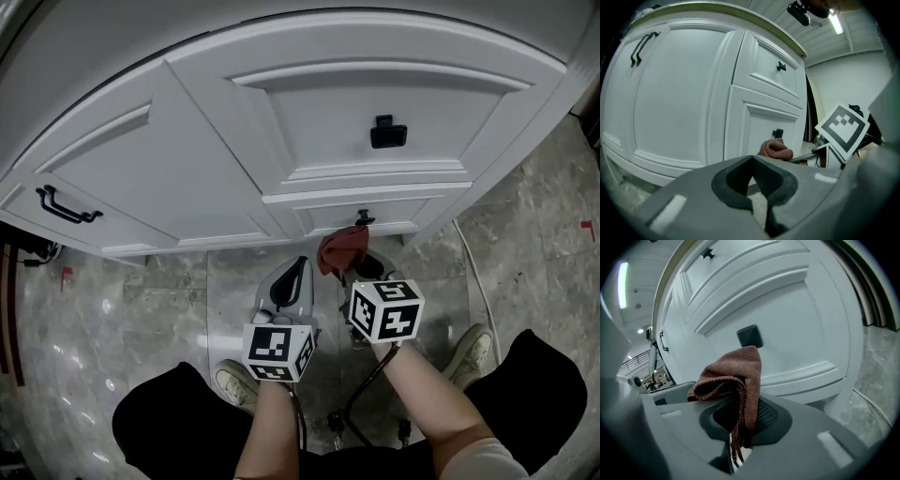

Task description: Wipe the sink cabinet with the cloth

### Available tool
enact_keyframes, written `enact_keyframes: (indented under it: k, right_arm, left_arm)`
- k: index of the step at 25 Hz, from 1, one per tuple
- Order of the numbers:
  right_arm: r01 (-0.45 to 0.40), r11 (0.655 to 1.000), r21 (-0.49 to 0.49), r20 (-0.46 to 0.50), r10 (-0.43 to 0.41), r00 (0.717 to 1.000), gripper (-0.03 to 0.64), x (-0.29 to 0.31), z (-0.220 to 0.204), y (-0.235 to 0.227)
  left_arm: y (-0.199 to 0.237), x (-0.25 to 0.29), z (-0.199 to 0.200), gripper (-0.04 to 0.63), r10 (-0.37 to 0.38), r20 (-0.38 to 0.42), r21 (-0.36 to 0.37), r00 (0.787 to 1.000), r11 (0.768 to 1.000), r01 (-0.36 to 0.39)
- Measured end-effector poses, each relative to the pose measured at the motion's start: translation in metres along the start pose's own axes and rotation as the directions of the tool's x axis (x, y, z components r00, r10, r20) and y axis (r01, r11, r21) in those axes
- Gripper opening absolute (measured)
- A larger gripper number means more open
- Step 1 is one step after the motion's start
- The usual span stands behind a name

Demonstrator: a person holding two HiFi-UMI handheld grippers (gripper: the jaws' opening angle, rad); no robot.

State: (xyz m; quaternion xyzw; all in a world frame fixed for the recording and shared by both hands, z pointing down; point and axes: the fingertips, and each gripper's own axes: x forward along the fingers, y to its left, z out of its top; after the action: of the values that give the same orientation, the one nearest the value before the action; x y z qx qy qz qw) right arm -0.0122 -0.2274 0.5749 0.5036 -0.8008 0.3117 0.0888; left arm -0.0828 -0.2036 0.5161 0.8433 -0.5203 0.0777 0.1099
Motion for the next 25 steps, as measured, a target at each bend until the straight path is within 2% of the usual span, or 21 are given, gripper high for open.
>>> enact_keyframes:
  k: [5, 9, 14, 25]
  right_arm:
    - [-0.089, 0.996, 0.011, -0.033, 0.089, 0.995, 0.078, 0.035, -0.011, 0.047]
    - [-0.114, 0.993, 0.013, -0.059, 0.115, 0.992, 0.078, 0.054, -0.019, 0.061]
    - [-0.105, 0.994, 0.010, -0.046, 0.105, 0.993, 0.078, 0.064, -0.015, 0.057]
    - [-0.035, 0.997, 0.074, -0.026, 0.037, 0.999, 0.078, 0.042, -0.006, 0.014]
  left_arm:
    - [0.031, -0.016, -0.001, 0.000, 0.054, 0.012, -0.031, 0.998, 0.998, -0.053]
    - [0.046, -0.027, -0.005, 0.000, 0.069, 0.002, -0.034, 0.998, 0.997, -0.069]
    - [0.065, -0.034, -0.009, 0.000, 0.099, 0.017, -0.086, 0.995, 0.992, -0.097]
    - [0.041, -0.020, -0.008, 0.000, 0.042, 0.012, -0.065, 0.999, 0.997, -0.041]
